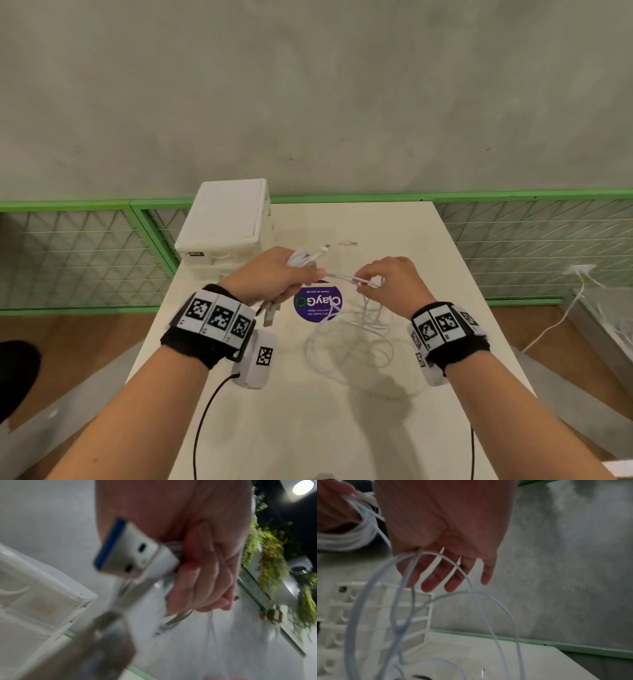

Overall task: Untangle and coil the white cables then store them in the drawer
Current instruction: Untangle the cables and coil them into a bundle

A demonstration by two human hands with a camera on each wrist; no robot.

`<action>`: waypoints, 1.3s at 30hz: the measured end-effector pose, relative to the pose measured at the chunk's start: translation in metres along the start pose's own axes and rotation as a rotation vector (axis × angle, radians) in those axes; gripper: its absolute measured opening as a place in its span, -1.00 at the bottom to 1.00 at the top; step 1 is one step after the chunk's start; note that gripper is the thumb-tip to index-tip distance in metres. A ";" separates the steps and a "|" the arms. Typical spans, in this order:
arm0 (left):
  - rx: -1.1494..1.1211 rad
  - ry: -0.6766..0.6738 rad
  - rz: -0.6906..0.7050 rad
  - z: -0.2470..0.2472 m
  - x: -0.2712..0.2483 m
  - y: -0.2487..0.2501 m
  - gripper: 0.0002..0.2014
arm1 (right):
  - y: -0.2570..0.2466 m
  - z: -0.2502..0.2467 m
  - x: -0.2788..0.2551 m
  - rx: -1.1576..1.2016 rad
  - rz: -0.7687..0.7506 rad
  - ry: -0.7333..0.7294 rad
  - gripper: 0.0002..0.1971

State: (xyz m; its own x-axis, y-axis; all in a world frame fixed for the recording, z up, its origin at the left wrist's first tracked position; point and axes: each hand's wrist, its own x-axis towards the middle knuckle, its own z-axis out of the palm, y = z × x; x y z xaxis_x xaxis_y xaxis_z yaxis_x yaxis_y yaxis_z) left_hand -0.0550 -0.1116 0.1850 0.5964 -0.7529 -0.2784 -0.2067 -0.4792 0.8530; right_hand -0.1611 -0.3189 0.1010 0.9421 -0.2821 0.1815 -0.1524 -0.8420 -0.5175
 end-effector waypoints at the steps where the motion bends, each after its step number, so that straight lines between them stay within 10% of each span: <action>1: -0.038 0.033 -0.008 -0.003 0.000 0.000 -0.60 | 0.007 0.001 -0.003 -0.074 0.062 -0.048 -0.96; 5: -0.039 0.070 -0.034 -0.005 -0.001 0.001 -0.67 | 0.021 0.005 -0.009 -0.089 0.211 -0.210 -0.69; 13: -0.128 0.071 0.024 0.003 0.002 0.012 -0.62 | -0.037 0.002 -0.005 0.460 0.050 -0.105 -0.39; 17: -0.339 0.147 0.127 -0.001 -0.001 0.024 -0.70 | -0.033 0.034 -0.012 0.376 0.148 -0.234 -0.82; 25: -0.457 0.453 0.115 -0.023 -0.003 0.013 -0.69 | 0.029 0.039 -0.032 0.144 0.361 -0.204 -0.71; 29: -0.392 0.384 0.062 -0.007 0.000 0.014 -0.68 | 0.010 0.012 -0.019 0.383 0.311 -0.041 -0.19; 39: -0.313 0.175 0.088 0.003 -0.003 0.032 -0.64 | -0.052 0.022 0.006 0.624 0.228 0.175 -0.13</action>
State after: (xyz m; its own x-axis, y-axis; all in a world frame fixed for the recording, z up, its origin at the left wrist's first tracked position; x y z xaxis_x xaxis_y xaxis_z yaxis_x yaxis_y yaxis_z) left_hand -0.0651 -0.1260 0.2117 0.7164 -0.6832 -0.1416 -0.0319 -0.2348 0.9715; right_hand -0.1411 -0.2664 0.1108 0.8369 -0.5351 0.1156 -0.0916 -0.3450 -0.9341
